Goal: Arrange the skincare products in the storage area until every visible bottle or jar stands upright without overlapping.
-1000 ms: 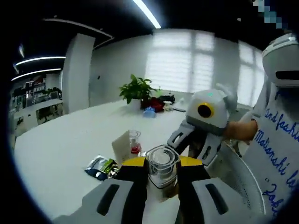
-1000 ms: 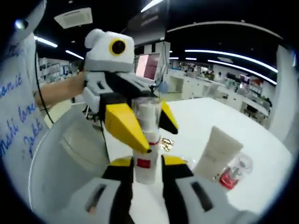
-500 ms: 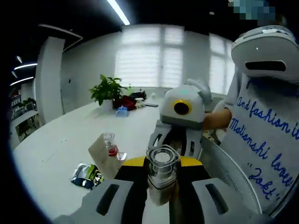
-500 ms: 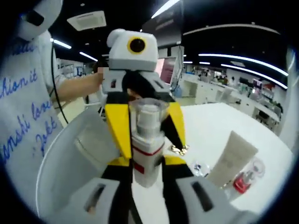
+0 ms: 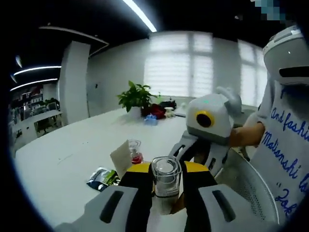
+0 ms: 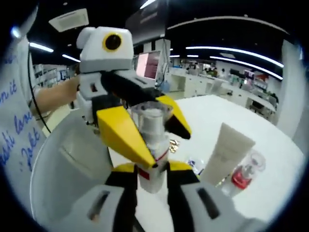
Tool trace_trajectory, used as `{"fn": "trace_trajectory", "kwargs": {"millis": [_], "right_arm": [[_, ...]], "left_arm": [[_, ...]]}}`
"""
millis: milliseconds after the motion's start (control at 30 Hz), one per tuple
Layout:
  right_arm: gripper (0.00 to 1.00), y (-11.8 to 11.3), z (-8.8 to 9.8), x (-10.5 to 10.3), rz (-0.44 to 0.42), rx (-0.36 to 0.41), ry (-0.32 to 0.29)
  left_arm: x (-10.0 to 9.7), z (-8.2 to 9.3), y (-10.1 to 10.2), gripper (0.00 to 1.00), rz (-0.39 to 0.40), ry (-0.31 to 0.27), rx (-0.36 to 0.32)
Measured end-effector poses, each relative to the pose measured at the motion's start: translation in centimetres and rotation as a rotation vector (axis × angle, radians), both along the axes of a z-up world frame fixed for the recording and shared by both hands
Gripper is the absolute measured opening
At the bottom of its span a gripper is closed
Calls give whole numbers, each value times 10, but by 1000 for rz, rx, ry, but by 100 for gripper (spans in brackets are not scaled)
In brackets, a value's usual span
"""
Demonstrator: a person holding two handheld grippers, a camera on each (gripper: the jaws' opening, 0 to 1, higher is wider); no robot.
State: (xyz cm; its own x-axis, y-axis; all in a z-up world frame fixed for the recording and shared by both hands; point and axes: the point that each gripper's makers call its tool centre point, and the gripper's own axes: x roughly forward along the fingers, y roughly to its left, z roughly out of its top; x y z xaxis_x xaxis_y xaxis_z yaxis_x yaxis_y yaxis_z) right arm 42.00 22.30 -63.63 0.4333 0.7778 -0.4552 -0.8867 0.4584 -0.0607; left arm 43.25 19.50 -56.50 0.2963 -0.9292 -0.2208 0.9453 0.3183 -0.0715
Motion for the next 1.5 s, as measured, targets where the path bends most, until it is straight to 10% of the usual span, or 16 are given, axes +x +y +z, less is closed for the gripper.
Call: {"fn": "trace_trajectory", "kwargs": {"millis": [1100, 1500], "right_arm": [[24, -6, -7, 11, -41, -20, 20], [23, 1, -22, 17, 19, -103, 30]], "left_arm": [[1, -10, 12, 16, 30, 45, 52], [4, -38, -1, 17, 67, 63, 82]]}}
